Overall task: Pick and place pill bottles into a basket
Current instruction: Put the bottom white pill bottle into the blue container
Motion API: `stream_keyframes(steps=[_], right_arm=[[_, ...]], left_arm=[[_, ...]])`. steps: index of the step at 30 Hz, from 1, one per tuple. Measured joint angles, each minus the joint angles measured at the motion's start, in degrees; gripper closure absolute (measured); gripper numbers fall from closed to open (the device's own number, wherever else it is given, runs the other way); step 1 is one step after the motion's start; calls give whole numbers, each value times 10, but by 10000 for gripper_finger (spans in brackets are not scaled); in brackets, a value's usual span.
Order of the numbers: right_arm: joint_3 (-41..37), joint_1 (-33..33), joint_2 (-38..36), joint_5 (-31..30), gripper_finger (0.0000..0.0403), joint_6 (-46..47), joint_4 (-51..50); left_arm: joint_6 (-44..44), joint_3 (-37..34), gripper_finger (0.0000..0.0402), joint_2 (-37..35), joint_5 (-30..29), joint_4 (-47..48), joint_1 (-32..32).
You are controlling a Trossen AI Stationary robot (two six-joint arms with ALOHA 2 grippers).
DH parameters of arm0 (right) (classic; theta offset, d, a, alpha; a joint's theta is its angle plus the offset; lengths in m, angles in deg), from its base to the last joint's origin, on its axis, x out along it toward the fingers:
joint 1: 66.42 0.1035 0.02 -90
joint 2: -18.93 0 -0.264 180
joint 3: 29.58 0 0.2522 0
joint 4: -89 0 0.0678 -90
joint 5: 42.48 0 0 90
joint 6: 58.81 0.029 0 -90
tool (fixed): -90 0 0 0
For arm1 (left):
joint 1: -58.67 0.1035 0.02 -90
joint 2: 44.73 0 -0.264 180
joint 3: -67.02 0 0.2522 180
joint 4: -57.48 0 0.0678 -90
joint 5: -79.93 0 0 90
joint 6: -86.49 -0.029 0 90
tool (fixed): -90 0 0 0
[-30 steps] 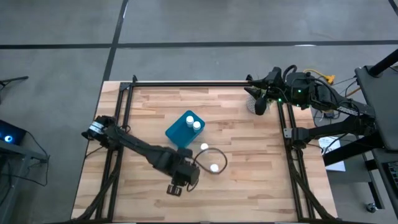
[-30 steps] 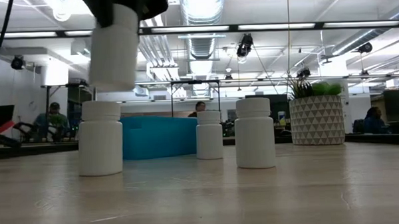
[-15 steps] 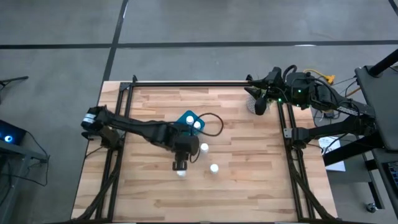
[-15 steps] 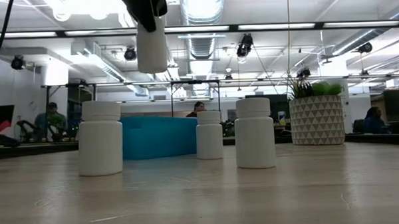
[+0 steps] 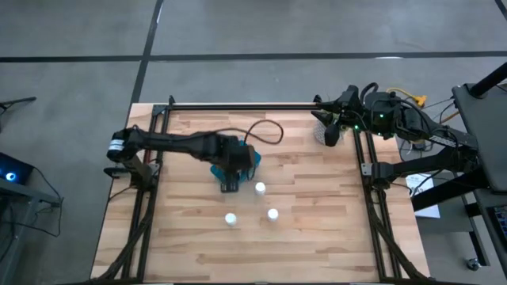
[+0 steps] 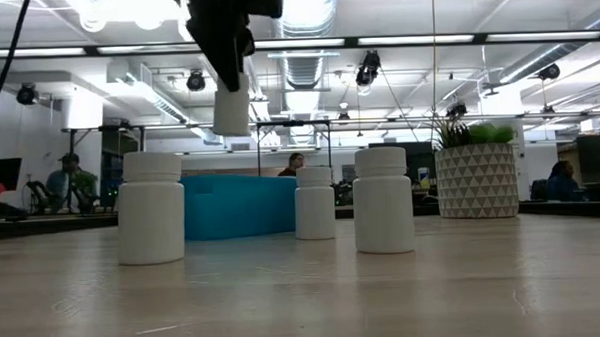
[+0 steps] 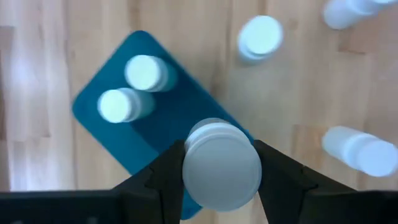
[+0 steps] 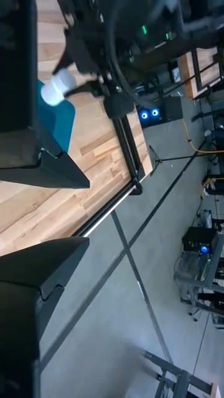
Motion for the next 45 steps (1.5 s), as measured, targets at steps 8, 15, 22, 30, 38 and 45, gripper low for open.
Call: stream_keyframes(steps=[8, 15, 22, 30, 38, 45], right_arm=[[0, 0, 0, 0, 266, 0, 0], [0, 0, 0, 0, 273, 0, 0], [0, 0, 0, 0, 273, 0, 1], [0, 0, 0, 0, 266, 0, 2], [0, 0, 0, 0, 275, 0, 3], [0, 0, 0, 0, 271, 0, 3]], left_arm=[[-24, -24, 256, -1, 13, -32, 57], [-26, -81, 256, -10, 25, -82, 81], [-36, -137, 256, -23, 41, -134, 105], [-36, -185, 256, -36, 45, -188, 122], [-50, -216, 256, -35, 46, -221, 133], [-50, -250, 256, -35, 56, -264, 138]])
